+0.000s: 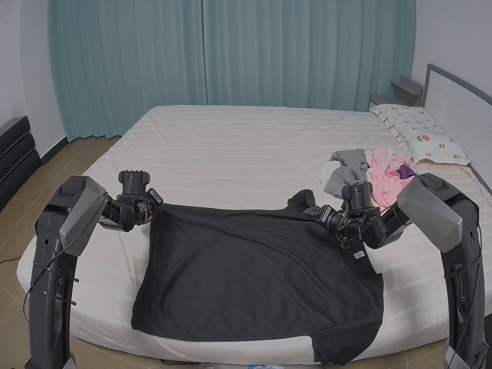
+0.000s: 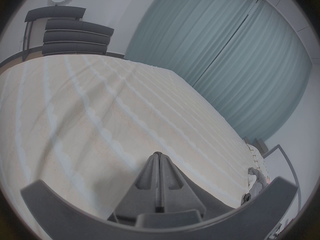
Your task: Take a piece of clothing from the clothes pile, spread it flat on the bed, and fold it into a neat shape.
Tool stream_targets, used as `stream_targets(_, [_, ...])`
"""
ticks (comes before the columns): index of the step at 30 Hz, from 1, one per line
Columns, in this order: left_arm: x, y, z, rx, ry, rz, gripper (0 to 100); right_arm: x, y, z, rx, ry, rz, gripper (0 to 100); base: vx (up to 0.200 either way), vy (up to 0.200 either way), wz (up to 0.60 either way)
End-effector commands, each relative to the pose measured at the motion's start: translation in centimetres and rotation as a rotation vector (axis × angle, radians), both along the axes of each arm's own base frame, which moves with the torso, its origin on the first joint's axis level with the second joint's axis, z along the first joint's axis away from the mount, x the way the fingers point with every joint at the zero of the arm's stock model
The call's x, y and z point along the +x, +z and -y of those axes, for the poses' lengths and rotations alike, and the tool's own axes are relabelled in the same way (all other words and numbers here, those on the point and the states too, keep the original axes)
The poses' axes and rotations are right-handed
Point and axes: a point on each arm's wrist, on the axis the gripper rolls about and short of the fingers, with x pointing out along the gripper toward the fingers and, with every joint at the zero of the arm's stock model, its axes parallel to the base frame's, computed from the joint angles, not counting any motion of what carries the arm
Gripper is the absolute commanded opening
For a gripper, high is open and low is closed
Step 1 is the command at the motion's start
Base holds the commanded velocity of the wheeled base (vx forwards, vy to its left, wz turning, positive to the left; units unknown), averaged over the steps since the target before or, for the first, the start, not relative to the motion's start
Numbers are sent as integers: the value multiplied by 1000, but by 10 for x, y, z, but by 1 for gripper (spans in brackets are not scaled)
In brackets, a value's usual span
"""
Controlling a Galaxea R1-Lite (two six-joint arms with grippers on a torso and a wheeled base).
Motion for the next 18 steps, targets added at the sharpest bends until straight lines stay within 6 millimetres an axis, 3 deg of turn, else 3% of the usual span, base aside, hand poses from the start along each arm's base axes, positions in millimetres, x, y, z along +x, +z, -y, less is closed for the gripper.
stream_targets(1, [0, 3, 0, -1, 0, 5, 0, 3, -7, -6, 0, 10, 0, 100, 0, 0, 0])
stream_targets(10, [-1, 3, 9, -1, -17, 4, 0, 17, -10, -20, -7, 13, 17, 100, 0, 0, 0])
stream_targets(18, [-1, 3, 10, -1, -19, 4, 0, 37, -20, -16, -39, -57, 47, 100, 0, 0, 0])
